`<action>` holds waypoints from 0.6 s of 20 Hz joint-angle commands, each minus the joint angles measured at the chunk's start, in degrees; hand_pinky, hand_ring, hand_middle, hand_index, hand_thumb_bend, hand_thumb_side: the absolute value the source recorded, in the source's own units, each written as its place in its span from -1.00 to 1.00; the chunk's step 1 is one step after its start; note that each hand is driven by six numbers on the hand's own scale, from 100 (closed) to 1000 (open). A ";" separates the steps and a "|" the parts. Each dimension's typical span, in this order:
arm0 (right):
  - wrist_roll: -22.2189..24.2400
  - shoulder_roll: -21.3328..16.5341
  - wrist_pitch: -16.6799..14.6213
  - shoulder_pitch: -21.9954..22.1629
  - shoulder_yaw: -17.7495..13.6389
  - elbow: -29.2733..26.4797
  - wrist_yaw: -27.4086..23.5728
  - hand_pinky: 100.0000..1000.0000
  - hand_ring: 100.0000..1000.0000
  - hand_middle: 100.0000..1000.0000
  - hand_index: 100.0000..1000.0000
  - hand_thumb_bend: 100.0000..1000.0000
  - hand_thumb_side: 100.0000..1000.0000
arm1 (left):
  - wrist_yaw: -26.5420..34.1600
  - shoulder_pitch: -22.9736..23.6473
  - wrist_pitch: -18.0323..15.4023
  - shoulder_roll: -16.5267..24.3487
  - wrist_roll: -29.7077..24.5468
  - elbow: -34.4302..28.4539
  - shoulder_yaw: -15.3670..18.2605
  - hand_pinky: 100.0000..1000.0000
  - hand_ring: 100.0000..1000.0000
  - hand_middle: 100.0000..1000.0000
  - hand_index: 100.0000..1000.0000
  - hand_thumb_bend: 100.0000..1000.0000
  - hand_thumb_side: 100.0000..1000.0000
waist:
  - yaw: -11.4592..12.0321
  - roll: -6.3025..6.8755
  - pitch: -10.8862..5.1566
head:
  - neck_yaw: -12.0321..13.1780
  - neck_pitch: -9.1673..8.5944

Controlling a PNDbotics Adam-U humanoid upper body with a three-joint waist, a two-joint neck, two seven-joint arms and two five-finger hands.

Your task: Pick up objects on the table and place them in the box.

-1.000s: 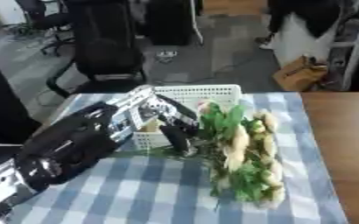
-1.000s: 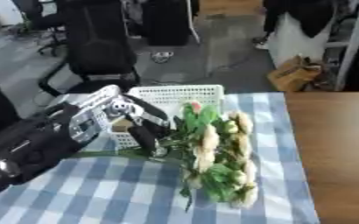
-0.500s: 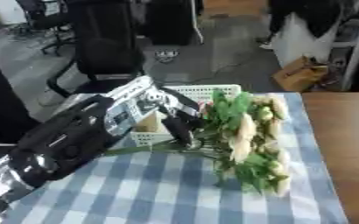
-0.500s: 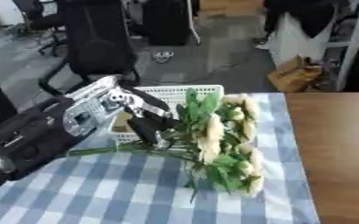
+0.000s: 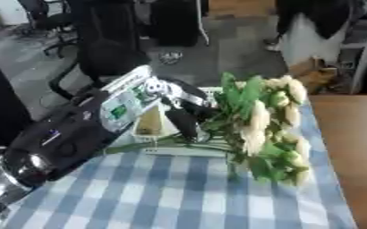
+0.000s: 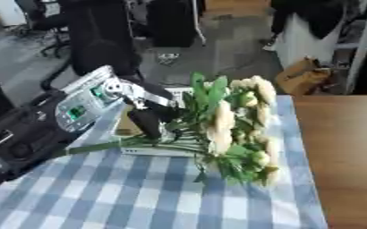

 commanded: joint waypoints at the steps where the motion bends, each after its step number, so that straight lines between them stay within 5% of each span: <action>1: -0.24 -1.18 -0.12 0.02 -0.27 -0.87 0.48 0.38 0.49 0.14 0.16 -1.00 0.80 | 0.53 -2.19 0.90 2.19 -0.28 -0.98 3.01 -1.00 -1.00 -1.00 -0.44 -1.00 -0.41 | 0.21 -0.31 -1.36 | -0.12 -0.64; 12: -0.40 -1.17 -0.12 0.17 -0.26 -0.87 0.71 0.38 0.49 0.14 0.16 -1.00 0.79 | -4.83 -6.14 -1.57 2.96 -0.28 7.03 8.35 -1.00 -1.00 -1.00 -0.44 -1.00 -0.58 | 0.54 -0.26 -1.45 | -0.34 -0.71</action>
